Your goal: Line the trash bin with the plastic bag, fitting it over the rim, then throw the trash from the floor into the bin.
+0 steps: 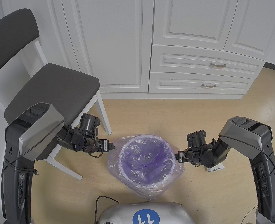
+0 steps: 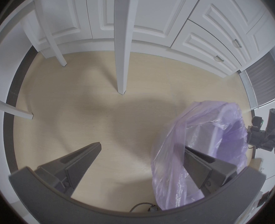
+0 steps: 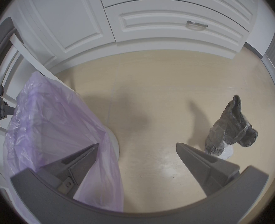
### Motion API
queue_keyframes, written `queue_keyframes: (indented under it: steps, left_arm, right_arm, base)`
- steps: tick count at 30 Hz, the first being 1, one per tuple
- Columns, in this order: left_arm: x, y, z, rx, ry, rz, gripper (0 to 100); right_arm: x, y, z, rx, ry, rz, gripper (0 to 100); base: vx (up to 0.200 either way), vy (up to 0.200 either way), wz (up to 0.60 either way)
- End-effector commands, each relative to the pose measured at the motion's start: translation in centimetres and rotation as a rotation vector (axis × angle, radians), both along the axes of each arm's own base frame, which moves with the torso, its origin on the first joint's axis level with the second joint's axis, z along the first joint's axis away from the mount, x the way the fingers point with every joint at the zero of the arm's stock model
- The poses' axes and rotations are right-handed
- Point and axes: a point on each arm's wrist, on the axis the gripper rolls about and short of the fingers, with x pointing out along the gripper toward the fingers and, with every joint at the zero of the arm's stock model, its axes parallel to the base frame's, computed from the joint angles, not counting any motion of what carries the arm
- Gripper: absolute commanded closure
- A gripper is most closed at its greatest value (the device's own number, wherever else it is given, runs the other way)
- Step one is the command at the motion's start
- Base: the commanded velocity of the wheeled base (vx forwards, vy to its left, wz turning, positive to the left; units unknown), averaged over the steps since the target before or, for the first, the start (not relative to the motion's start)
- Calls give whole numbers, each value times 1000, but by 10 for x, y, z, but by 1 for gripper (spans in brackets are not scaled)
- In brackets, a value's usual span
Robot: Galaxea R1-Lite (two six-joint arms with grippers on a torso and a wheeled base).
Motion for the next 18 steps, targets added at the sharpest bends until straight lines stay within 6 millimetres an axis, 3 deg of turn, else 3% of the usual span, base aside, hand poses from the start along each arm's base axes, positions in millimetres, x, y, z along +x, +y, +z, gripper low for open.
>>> queue_keyframes:
  steps: [1, 6, 14, 18]
  left_arm:
    - [9, 1, -30, 11, 39, 11, 0]
    - [17, 0, -47, 34, 51, 14, 0]
    - [18, 1, -44, 62, 39, 35, 0]
    - [8, 4, -17, 46, 22, 20, 0]
  right_arm:
    - [7, 2, 4, 19, 48, -35, 0]
    - [15, 2, 8, 33, 140, -89, 0]
    - [17, 2, 9, 37, 164, -109, 0]
    - [4, 2, 36, 32, 145, -89, 0]
  base:
    - [0, 0, 0]
    - [0, 0, 0]
    - [0, 0, 0]
    - [0, 0, 0]
